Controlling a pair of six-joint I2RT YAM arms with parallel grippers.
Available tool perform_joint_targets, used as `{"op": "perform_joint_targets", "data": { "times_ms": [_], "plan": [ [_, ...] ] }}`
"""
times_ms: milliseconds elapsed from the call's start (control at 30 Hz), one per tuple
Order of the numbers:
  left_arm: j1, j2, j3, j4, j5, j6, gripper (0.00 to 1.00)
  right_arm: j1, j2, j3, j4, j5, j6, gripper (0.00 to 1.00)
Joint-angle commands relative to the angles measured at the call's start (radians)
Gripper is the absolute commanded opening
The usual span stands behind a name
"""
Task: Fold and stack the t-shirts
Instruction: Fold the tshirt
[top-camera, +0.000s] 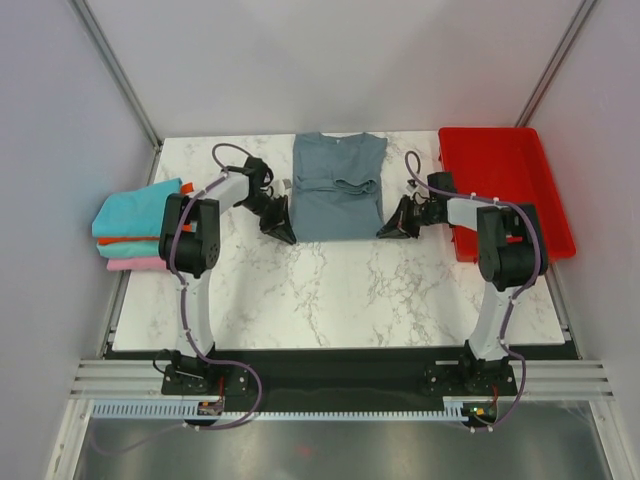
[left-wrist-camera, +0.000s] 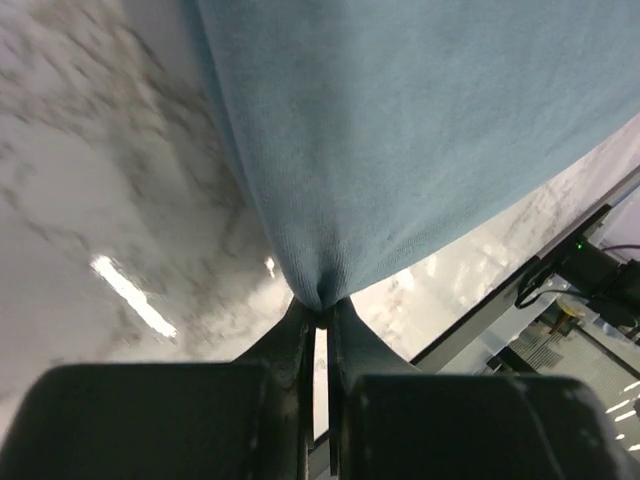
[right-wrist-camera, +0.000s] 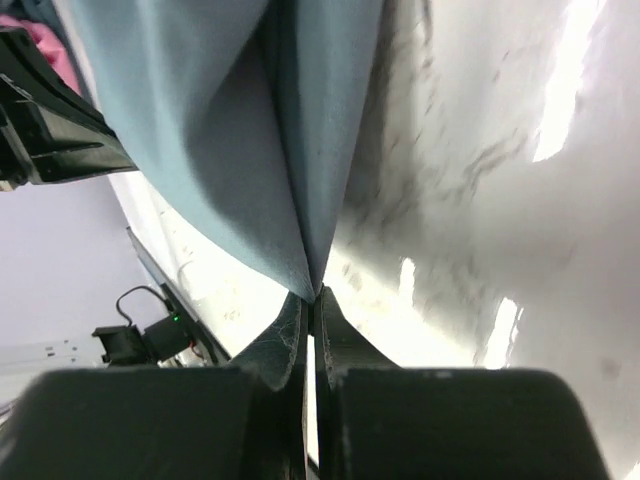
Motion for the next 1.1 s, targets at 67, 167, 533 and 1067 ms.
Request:
{"op": "perform_joint_targets", "data": {
  "times_ms": [67, 167, 533, 1067],
  "plan": [
    [-0.022, -0.240, -0.069, -0.062, 0.004, 0.049, 0.02, -0.022, -0.202, -0.074, -0.005, -0.054, 0.010, 0.00],
    [-0.059, -0.347, -0.107, -0.066, -0.023, 0.061, 0.02, -0.021, -0.294, -0.119, -0.005, -0.075, 0.037, 0.00],
    [-0.121, -0.605, -0.254, -0.074, -0.066, 0.071, 0.02, -0.016, -0.567, -0.226, -0.062, -0.111, 0.082, 0.00],
    [-0.121, -0.621, -0.338, -0.074, -0.066, 0.071, 0.02, 0.007, -0.662, -0.383, -0.041, -0.051, 0.056, 0.00]
  ]
}}
